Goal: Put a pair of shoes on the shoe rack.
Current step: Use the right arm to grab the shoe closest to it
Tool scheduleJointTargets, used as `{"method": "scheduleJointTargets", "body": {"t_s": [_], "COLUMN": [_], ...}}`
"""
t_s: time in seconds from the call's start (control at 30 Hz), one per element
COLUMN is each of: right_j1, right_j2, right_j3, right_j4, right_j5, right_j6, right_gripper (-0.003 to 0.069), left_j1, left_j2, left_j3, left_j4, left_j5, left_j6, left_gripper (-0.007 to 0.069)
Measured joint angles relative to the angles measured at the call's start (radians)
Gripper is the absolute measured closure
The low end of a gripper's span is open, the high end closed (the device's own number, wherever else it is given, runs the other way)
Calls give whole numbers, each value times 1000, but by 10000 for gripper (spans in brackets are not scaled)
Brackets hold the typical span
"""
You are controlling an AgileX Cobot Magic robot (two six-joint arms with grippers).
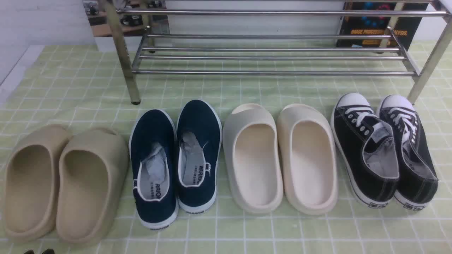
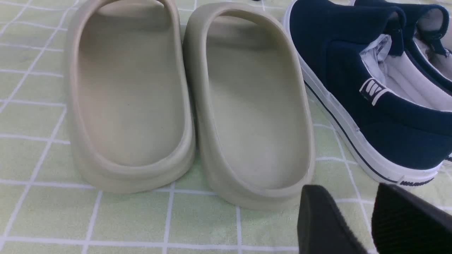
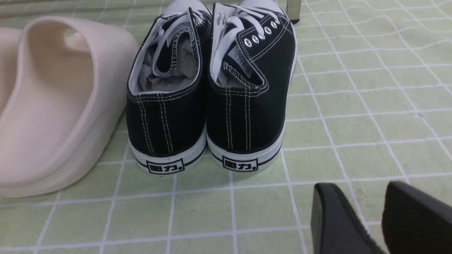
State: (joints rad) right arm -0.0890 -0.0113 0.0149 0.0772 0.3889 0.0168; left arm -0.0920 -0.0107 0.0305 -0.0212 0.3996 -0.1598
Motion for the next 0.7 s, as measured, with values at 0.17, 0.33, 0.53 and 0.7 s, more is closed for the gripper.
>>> {"method": "scheduleJointTargets", "body": {"t_s": [0.17, 0.33, 0.53, 0.7], "right_j1": [0, 0, 0, 0], "right_j2": [0, 0, 0, 0], "right_j3": [0, 0, 0, 4], "right_j4": [0, 0, 0, 0], "right_j5": [-2, -3, -5, -29], "right_j6": [0, 0, 0, 0], "right_gripper": [412, 412, 412, 412], "left_j1": [0, 0, 0, 0], "left_j2": [0, 0, 0, 0], "left_j3": [0, 0, 0, 0], "left_j4": [0, 0, 0, 0], "left_j5": [0, 0, 0, 0], "left_j6": [0, 0, 0, 0], "left_gripper": [386, 386, 386, 386]}}
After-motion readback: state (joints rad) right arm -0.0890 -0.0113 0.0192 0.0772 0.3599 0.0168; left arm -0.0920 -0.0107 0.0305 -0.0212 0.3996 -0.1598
